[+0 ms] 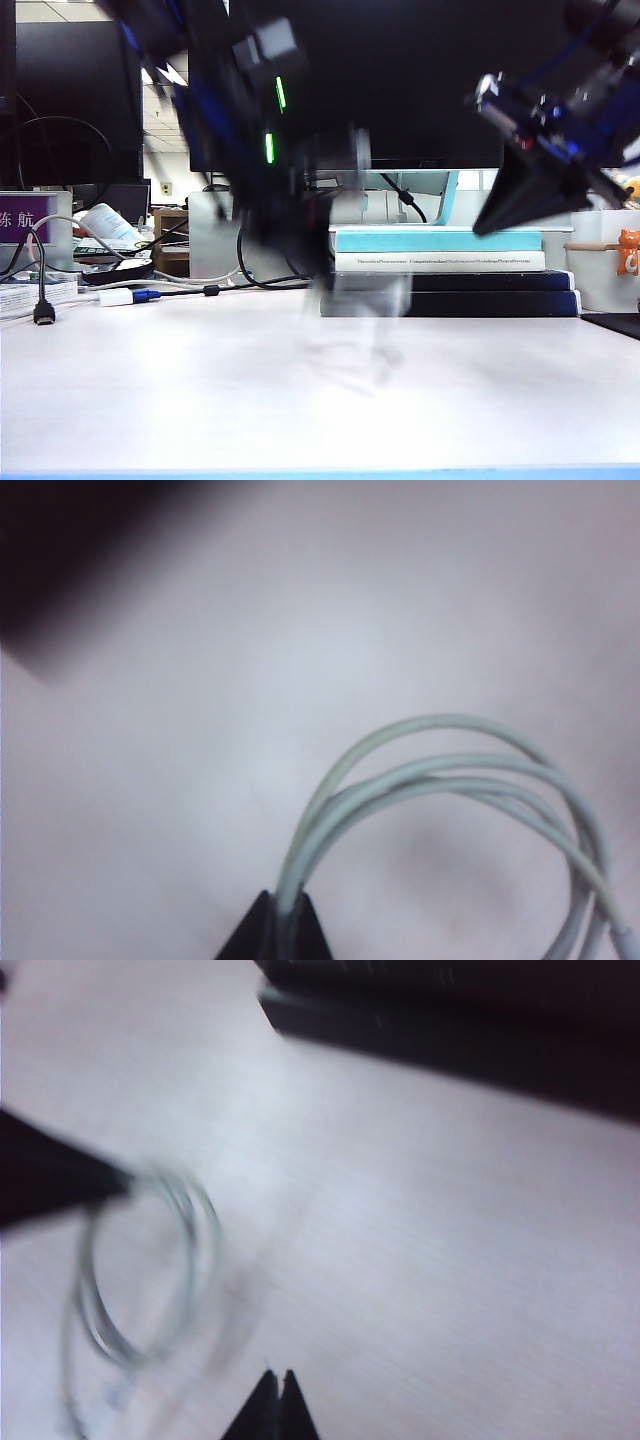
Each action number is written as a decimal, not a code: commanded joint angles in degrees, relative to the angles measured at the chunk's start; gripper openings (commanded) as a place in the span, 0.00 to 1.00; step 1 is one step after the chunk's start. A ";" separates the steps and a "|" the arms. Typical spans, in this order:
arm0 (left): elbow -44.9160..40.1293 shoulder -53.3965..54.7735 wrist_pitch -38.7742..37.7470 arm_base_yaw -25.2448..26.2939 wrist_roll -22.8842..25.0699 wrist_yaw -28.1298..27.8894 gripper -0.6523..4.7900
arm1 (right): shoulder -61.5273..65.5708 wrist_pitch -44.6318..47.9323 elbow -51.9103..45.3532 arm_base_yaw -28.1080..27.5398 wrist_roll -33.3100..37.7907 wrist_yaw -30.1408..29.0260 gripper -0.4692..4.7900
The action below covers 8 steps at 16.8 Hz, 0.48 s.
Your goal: Unfold the white charging cable into a straight cable.
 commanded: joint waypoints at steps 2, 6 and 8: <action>0.28 -9.11 2.43 2.25 1.20 2.78 0.11 | -7.54 0.11 0.44 -0.02 1.49 -4.11 0.08; 0.26 -14.67 3.17 3.50 1.38 6.73 0.11 | -16.09 -4.28 0.42 0.00 3.65 -15.52 0.08; 0.26 -15.80 4.90 3.50 0.92 11.08 0.11 | -19.32 -5.75 0.42 0.00 3.65 -18.75 0.13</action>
